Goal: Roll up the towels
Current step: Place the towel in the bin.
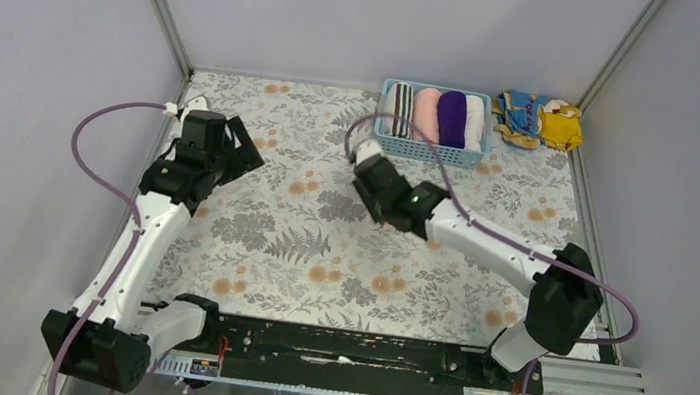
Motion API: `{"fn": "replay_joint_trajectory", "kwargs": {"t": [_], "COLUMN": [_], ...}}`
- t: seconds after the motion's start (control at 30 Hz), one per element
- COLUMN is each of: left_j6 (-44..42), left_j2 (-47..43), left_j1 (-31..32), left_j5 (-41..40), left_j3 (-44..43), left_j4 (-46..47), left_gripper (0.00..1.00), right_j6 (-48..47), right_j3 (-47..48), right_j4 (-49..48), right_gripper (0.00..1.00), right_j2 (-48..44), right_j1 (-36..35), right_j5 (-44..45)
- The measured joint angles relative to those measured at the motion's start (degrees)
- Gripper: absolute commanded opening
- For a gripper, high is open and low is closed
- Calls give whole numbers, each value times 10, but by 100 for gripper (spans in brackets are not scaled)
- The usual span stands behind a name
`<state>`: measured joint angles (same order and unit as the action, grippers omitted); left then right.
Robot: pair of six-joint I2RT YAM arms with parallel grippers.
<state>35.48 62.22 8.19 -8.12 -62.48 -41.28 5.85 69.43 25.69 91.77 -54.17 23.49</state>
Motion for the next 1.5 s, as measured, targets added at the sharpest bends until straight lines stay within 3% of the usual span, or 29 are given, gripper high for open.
{"fn": "replay_joint_trajectory", "kwargs": {"t": [0.2,0.43,0.67,0.83,1.33,1.4,1.5], "left_j6": [-50,-75,-83,-84,-84,-84,-84], "left_j2": [-39,-25,-24,-20,-17,-17,-17], "left_j1": [-4,-15,-16,-16,-16,-16,-16], "left_j5": [-44,-44,-49,-50,-50,-50,-50], "left_j3": [42,64,64,65,70,70,70], "left_j4": [3,5,5,5,5,5,5], "left_gripper": [89,89,89,89,90,90,90], "right_j6": [-56,-123,-163,-161,-57,-37,-13], "right_j3": [139,274,416,512,573,589,592], "right_j4": [-5,-68,-100,-69,-5,7,15], "right_gripper": [1,0,0,0,6,10,23], "right_j2": [28,176,367,464,483,492,494], "right_j1": [91,184,241,258,269,274,280], "right_j5": [104,162,173,140,18,4,-10]}}
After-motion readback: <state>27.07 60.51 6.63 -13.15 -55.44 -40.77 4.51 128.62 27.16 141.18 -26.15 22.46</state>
